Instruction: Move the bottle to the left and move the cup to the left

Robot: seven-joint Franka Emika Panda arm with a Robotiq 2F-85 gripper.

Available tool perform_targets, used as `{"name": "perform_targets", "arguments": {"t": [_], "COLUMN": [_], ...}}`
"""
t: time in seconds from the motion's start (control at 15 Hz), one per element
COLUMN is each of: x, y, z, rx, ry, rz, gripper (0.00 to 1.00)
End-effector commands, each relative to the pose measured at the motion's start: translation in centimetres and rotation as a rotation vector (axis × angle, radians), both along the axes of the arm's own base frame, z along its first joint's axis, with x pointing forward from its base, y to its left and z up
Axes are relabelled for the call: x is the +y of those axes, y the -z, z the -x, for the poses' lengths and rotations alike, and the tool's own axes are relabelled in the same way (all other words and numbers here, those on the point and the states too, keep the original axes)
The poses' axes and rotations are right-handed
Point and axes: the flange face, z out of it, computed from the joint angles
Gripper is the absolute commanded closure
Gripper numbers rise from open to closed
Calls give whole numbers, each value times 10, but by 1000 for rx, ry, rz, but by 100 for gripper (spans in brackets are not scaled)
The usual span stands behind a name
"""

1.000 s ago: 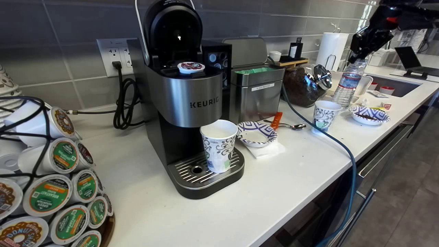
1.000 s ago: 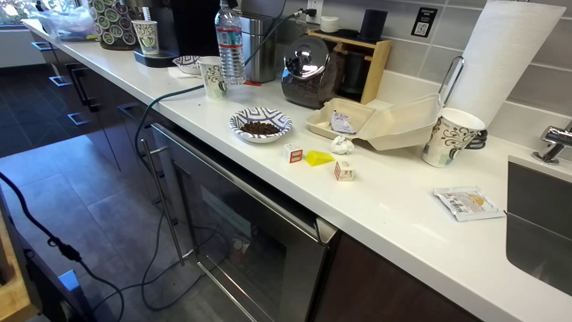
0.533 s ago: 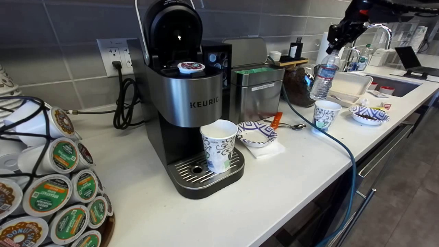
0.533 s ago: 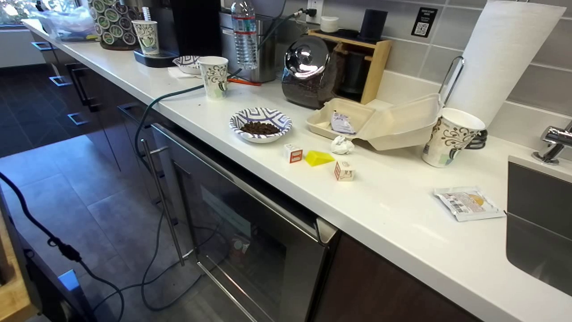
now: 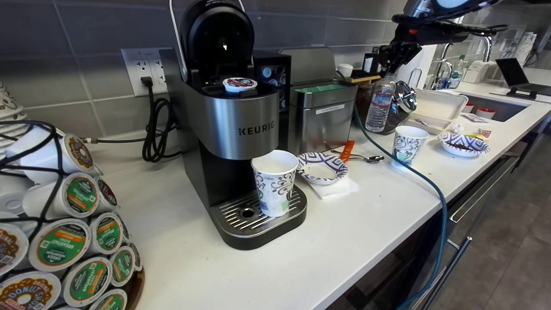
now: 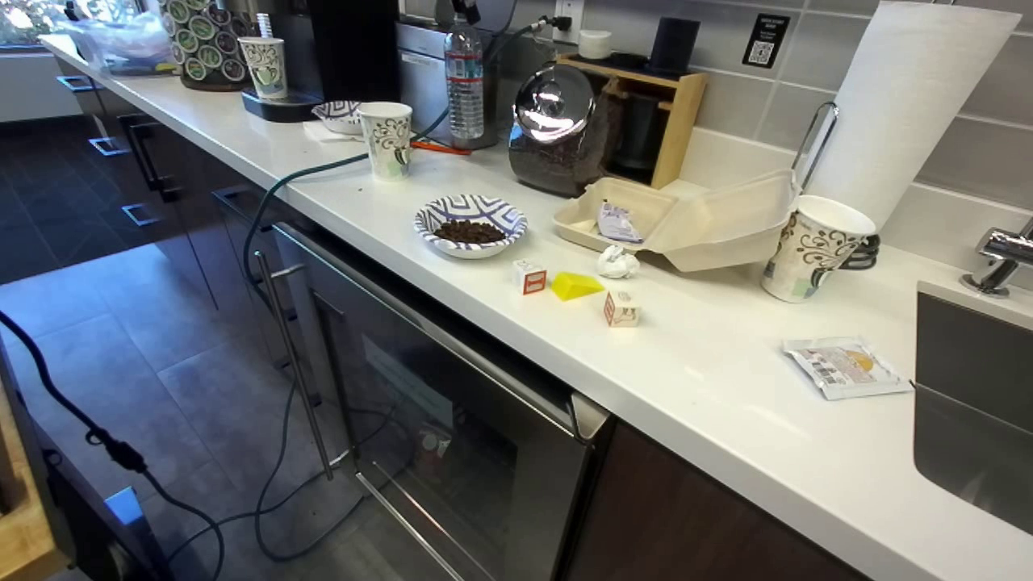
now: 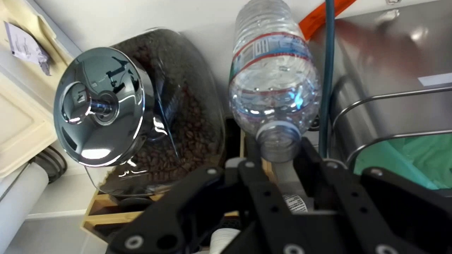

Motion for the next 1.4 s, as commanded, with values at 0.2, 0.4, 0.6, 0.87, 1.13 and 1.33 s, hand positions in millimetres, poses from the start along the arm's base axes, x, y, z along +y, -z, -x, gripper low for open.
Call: {"name": "perform_targets", "arguments": {"t": [0.2, 0.4, 0.6, 0.87, 1.13, 1.33], "x": [-6, -9, -15, -23, -26, -26], "y": [5, 13, 26, 41, 48, 41], "z": [-45, -57, -65, -70, -74, -73], "rx": [15, -12, -15, -2, -5, -9], "ry": [29, 30, 38, 46, 56, 58], "rz": [15, 1, -6, -23, -44, -46], "gripper": [93, 93, 93, 93, 51, 31]}}
